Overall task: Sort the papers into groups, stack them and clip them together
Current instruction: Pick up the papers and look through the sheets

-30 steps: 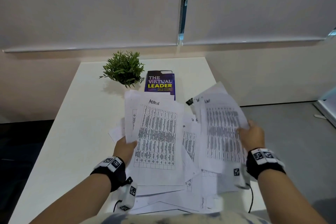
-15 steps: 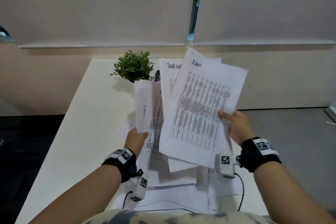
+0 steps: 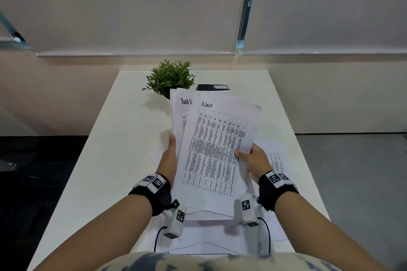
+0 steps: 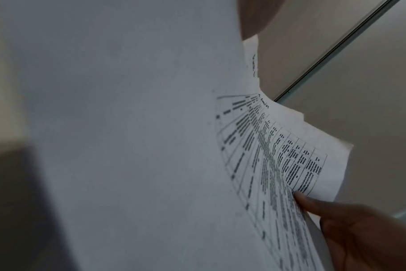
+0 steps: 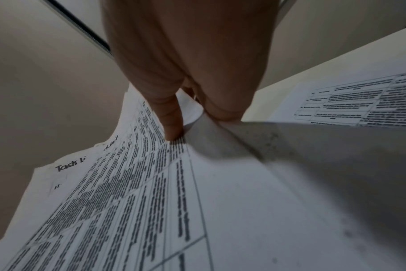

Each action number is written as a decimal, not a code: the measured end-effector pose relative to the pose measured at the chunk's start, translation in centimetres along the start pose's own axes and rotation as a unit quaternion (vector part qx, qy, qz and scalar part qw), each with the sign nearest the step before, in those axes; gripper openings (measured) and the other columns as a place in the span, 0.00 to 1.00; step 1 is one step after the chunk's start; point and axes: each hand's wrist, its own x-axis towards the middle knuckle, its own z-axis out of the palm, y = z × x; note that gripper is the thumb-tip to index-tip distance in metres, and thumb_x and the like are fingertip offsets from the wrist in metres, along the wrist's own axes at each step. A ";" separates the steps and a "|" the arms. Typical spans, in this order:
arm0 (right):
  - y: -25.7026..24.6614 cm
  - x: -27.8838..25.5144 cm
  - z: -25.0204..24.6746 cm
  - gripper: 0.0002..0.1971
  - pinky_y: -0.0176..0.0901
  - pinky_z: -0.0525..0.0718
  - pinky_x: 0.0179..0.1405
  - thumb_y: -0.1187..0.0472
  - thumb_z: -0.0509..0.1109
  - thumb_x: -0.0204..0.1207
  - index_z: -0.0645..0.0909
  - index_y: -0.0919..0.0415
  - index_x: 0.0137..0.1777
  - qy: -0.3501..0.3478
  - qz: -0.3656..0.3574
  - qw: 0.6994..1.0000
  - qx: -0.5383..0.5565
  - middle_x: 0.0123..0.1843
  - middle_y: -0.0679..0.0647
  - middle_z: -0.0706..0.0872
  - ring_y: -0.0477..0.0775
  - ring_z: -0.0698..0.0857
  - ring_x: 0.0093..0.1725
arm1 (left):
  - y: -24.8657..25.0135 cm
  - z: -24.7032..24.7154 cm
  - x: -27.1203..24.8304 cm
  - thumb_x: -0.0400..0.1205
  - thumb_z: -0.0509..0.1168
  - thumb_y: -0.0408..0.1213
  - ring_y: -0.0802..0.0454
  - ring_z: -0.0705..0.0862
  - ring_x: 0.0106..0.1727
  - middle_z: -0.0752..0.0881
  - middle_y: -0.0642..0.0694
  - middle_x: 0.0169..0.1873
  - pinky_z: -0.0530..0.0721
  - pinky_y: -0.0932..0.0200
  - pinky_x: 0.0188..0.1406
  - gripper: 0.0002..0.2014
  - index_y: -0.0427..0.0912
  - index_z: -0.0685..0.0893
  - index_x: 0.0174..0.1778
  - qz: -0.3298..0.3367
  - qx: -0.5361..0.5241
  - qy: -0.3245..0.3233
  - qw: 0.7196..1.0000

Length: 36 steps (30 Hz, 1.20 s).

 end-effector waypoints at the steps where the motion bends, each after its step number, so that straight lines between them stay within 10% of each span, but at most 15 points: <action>1: 0.0 0.1 0.4 0.15 0.54 0.85 0.56 0.68 0.74 0.76 0.81 0.63 0.61 -0.002 -0.012 1.000 -0.014 0.51 0.56 0.87 0.59 0.85 0.51 | -0.2 -0.1 0.1 0.82 0.56 0.66 0.50 0.84 0.64 0.88 0.53 0.60 0.76 0.50 0.68 0.27 0.55 0.82 0.69 0.024 0.035 0.017 0.999; 3: 0.2 0.2 1.0 0.19 0.54 0.86 0.57 0.68 0.75 0.75 0.77 0.59 0.64 -0.019 -0.028 0.999 -0.037 0.55 0.55 0.88 0.57 0.87 0.54 | -0.9 -0.9 0.7 0.85 0.65 0.44 0.47 0.82 0.66 0.87 0.50 0.58 0.75 0.53 0.65 0.13 0.50 0.82 0.66 0.052 0.094 0.048 0.993; 6: 0.7 0.3 1.3 0.20 0.53 0.87 0.51 0.69 0.74 0.75 0.72 0.57 0.63 -0.026 -0.013 0.999 -0.038 0.52 0.56 0.87 0.58 0.88 0.47 | -2.2 -2.7 1.6 0.82 0.68 0.30 0.42 0.83 0.64 0.87 0.44 0.59 0.78 0.50 0.66 0.18 0.44 0.81 0.69 0.031 0.126 0.071 0.989; 11: 3.5 0.8 0.3 0.21 0.51 0.86 0.43 0.67 0.73 0.76 0.69 0.63 0.66 0.014 0.059 0.992 -0.107 0.48 0.58 0.83 0.56 0.85 0.42 | -3.5 -6.4 2.1 0.82 0.67 0.31 0.39 0.83 0.61 0.86 0.41 0.57 0.76 0.52 0.58 0.21 0.38 0.78 0.73 0.011 0.133 0.145 0.980; 20: 8.0 0.6 3.5 0.35 0.53 0.77 0.63 0.46 0.79 0.68 0.70 0.59 0.70 0.003 0.102 0.860 -0.501 0.65 0.58 0.79 0.60 0.78 0.67 | -5.1 -10.0 1.0 0.83 0.66 0.32 0.39 0.82 0.61 0.85 0.40 0.58 0.76 0.49 0.58 0.21 0.39 0.79 0.73 -0.007 0.137 0.201 0.970; 25: 8.4 0.8 4.7 0.20 0.57 0.72 0.70 0.63 0.66 0.77 0.70 0.56 0.68 -0.049 0.088 0.867 -0.488 0.43 0.47 0.78 0.56 0.82 0.52 | -4.9 -10.4 0.7 0.84 0.66 0.30 0.41 0.81 0.57 0.85 0.39 0.57 0.76 0.50 0.56 0.20 0.38 0.78 0.73 -0.009 0.136 0.200 0.970; 30: 7.7 0.7 4.5 0.25 0.61 0.71 0.73 0.41 0.55 0.83 0.74 0.56 0.72 -0.032 0.086 0.883 -0.460 0.68 0.56 0.82 0.60 0.81 0.67 | -4.6 -10.4 1.3 0.83 0.66 0.31 0.39 0.81 0.59 0.85 0.39 0.58 0.76 0.49 0.58 0.20 0.39 0.79 0.73 -0.003 0.131 0.193 0.972; 36: 7.7 0.0 1.1 0.18 0.57 0.77 0.65 0.56 0.66 0.78 0.78 0.56 0.68 0.095 0.134 0.863 -0.478 0.70 0.65 0.67 0.66 0.68 0.69 | -4.1 -9.2 2.2 0.83 0.66 0.30 0.41 0.81 0.57 0.85 0.41 0.57 0.75 0.52 0.57 0.21 0.38 0.78 0.74 0.008 0.137 0.171 0.976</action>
